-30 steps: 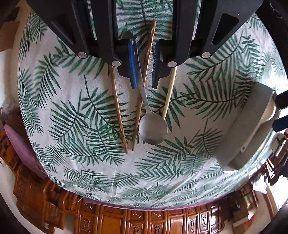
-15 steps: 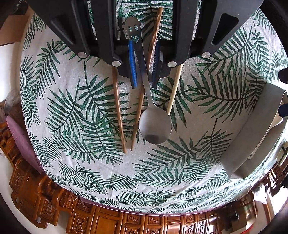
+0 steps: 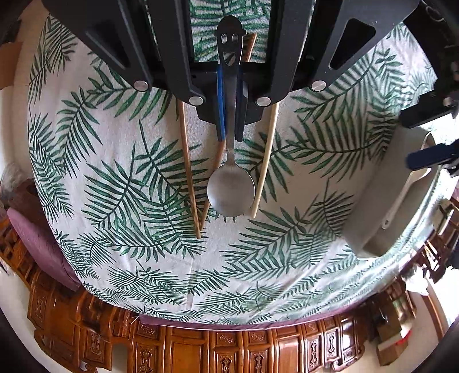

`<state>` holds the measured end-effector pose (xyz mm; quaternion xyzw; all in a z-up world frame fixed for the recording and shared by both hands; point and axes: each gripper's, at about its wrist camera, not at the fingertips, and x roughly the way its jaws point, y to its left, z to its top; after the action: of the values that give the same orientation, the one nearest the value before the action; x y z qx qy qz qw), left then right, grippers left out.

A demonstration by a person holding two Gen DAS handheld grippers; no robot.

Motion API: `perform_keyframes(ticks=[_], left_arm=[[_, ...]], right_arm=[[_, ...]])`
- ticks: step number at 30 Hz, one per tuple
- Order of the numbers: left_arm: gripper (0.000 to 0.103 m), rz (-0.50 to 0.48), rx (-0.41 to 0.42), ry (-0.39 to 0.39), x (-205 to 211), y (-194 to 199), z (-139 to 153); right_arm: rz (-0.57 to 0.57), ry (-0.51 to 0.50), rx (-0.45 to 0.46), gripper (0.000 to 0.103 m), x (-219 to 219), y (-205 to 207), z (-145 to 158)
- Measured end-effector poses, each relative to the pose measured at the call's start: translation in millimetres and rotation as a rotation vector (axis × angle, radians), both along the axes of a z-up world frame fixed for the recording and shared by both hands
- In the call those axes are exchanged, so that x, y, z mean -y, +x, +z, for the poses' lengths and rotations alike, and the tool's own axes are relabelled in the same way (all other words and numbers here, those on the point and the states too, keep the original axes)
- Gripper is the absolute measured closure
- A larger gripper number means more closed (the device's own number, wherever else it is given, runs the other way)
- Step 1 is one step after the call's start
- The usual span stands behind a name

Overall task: Organize utensils
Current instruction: 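Lift the metal spoon with the right tool while the left tool grasps a wooden chopstick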

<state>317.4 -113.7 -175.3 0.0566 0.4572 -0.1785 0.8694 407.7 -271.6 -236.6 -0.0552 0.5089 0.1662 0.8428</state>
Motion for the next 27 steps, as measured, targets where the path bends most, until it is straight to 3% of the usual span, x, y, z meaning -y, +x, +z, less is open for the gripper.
perform_keyframes(ticks=[16, 21, 27], left_arm=[[0.056, 0.006, -0.053, -0.015, 59.1, 37.4, -22.7], [0.056, 0.041, -0.117, -0.043, 73.5, 51.1, -36.1], [0.056, 0.059, -0.145, -0.008, 88.5, 58.3, -49.0]], right_arm=[[-0.041, 0.047, 0.023, 0.096, 51.1, -51.3, 13.8], [-0.067, 0.048, 0.022, 0.096, 67.2, -60.2, 12.0], [-0.103, 0.072, 0.018, 0.096, 83.0, -68.0, 8.1]])
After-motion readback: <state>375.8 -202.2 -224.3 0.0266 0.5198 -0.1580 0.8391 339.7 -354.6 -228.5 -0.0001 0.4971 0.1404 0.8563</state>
